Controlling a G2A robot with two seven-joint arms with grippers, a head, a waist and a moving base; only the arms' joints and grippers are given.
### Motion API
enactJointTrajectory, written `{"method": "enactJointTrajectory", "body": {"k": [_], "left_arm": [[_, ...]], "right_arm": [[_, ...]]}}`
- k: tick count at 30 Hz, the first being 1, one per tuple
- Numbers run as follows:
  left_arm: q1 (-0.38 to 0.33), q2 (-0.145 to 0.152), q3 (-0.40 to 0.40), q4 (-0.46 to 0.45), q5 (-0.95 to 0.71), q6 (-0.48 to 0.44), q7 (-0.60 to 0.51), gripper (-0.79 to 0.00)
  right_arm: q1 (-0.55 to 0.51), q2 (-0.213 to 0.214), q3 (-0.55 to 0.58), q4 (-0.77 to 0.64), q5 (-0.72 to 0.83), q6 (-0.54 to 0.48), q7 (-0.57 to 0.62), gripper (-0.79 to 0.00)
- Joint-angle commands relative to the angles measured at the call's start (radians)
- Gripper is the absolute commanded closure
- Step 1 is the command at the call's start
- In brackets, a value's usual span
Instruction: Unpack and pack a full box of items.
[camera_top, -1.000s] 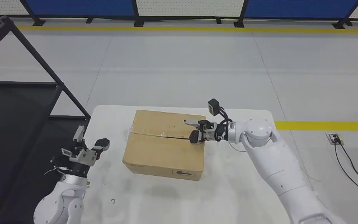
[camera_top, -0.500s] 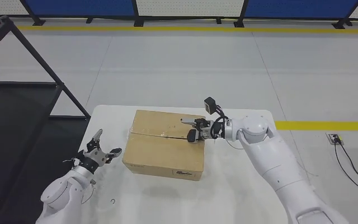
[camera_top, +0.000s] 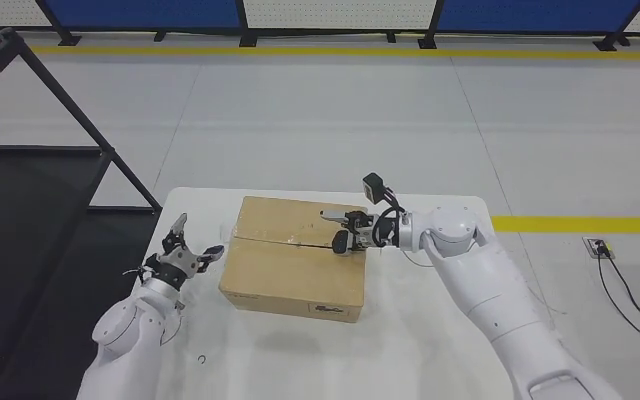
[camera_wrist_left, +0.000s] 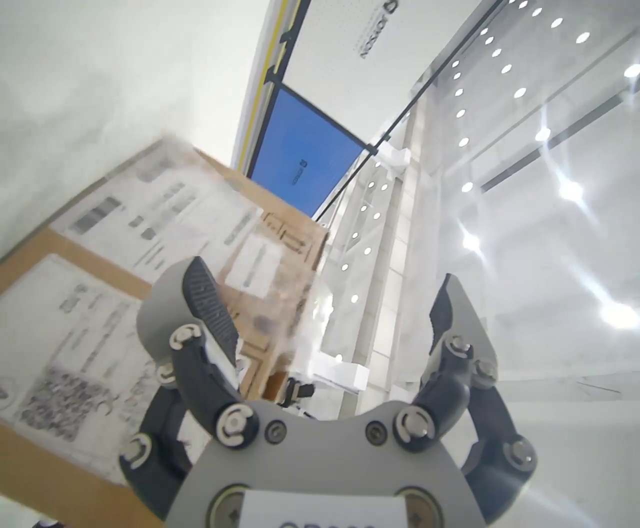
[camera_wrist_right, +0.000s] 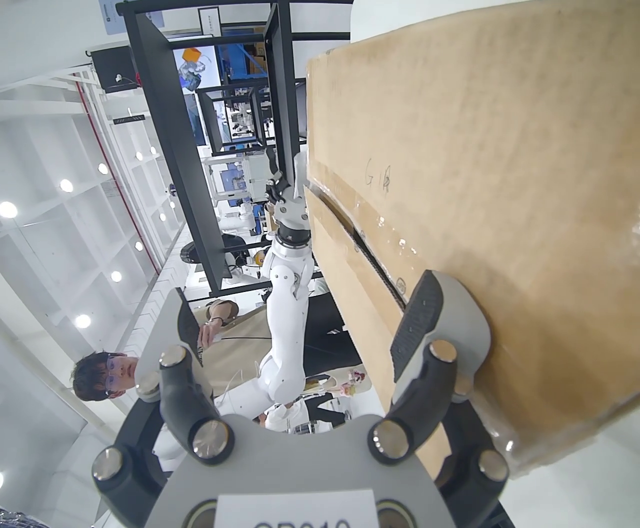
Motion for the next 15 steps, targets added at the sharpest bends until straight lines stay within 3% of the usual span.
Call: {"method": "enactJointTrajectory", "body": {"k": [1, 6, 15], "left_arm": [[-0.005, -0.003, 0.006, 0.004, -0.030, -0.006, 0.018, -0.785], [0.009, 0.003, 0.050, 0.002, 0.037, 0.053, -0.039, -0.785], [0.092, 0.015, 0.031, -0.065, 0.060, 0.064, -0.062, -0.785]], "right_arm": [[0.001, -0.001, -0.001, 0.001, 0.000, 0.002, -0.001, -0.785], [0.002, -0.002, -0.002, 0.002, 0.000, 0.000, -0.001, -0.785], [0.005, -0.001, 0.000, 0.009, -0.002, 0.002, 0.000, -0.785]]}}
